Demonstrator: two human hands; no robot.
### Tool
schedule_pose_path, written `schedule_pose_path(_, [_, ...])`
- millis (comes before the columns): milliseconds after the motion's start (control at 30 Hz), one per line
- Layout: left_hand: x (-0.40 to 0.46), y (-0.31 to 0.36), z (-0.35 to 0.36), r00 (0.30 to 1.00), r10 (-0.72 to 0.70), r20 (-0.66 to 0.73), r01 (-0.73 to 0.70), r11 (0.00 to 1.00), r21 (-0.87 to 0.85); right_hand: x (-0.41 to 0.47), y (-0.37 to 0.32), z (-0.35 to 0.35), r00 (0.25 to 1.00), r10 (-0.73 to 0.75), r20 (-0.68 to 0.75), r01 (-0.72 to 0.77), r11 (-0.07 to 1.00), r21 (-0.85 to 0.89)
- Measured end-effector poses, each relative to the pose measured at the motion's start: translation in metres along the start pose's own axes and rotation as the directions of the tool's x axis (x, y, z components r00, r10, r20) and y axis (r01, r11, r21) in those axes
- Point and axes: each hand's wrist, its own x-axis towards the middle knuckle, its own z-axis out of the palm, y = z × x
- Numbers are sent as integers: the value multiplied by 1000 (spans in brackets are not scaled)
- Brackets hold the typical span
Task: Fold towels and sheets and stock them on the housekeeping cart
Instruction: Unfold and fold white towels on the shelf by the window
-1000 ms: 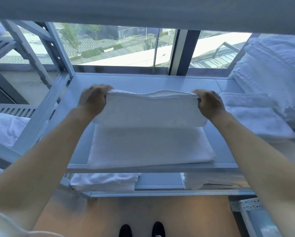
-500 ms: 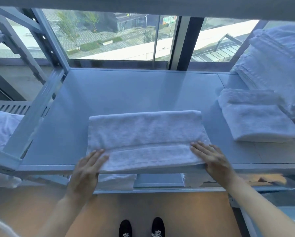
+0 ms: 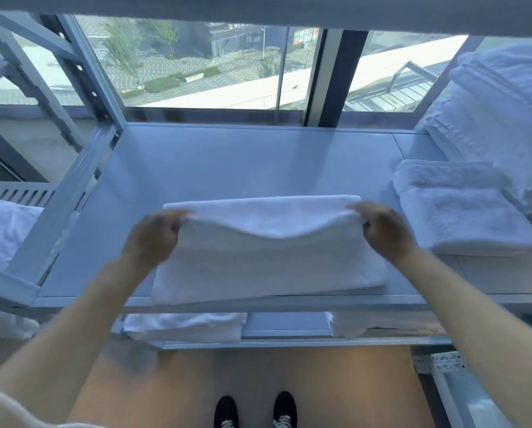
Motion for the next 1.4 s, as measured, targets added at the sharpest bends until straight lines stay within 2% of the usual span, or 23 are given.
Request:
schedule_pose_path(67, [63, 8, -24, 999, -21, 33, 19, 999, 45, 60, -9, -17, 999, 22, 25, -20, 998, -60])
schedule_pose_path(133, [112, 16, -48, 1000, -11, -9, 12, 996, 84, 107, -17, -35, 999, 42, 27, -39, 993, -114])
schedule_pose_path(233, [146, 21, -74, 986, 26, -164, -16, 998, 63, 144, -22, -58, 993, 8, -117, -22, 993, -116])
schedule_pose_path(300, [142, 22, -81, 955, 84, -286, -72, 996, 50, 147, -22, -66, 973, -36, -226, 15, 995, -97])
schedule_pose_path(367, [122, 21, -79, 932, 146, -332, -150, 989, 13, 135, -20, -66, 955, -87, -284, 64, 994, -91])
schedule_pose_path(433, [90, 9, -65, 931, 185, -316, -193, 981, 6, 108, -14, -56, 947, -162, -277, 144, 986, -85])
schedule_pose_path(533, [32, -18, -26, 961, 163, -225, -168, 986, -1, 47, 2, -26, 951, -256, -171, 247, 966, -76])
schedule_pose_path(667, [-45, -34, 28, 979, 198, -54, -200, 979, -38, -34, 26, 21, 966, -257, 38, 259, 965, -52])
schedule_pose_path(767, [-83, -42, 50, 976, 220, 9, -219, 974, -49, -68, 40, 37, 973, -194, 122, 198, 980, -17])
schedule_pose_path(933, [-99, -41, 55, 990, 136, 25, -134, 987, -90, -78, 42, 34, 980, -131, 147, 129, 991, 28])
schedule_pose_path(1033, [-81, -28, 36, 992, 111, -60, -117, 987, -113, -59, 33, 20, 995, -66, 69, 59, 994, 93])
schedule_pose_path(1167, [-74, -14, 4, 975, 142, -170, -169, 973, -159, -47, 30, 3, 997, 39, -66, -23, 974, 224])
schedule_pose_path(1233, [-92, -9, 6, 981, 125, -146, -152, 969, -196, -58, 32, 3, 993, 114, -5, -109, 961, 254])
schedule_pose_path(1300, [-119, -7, 23, 995, 90, -50, -100, 964, -245, -76, 34, 12, 979, 167, 113, -191, 949, 251])
schedule_pose_path(1400, [-157, -9, 55, 994, 97, 50, -87, 981, -175, -98, 38, 28, 981, 94, 171, -128, 972, 199])
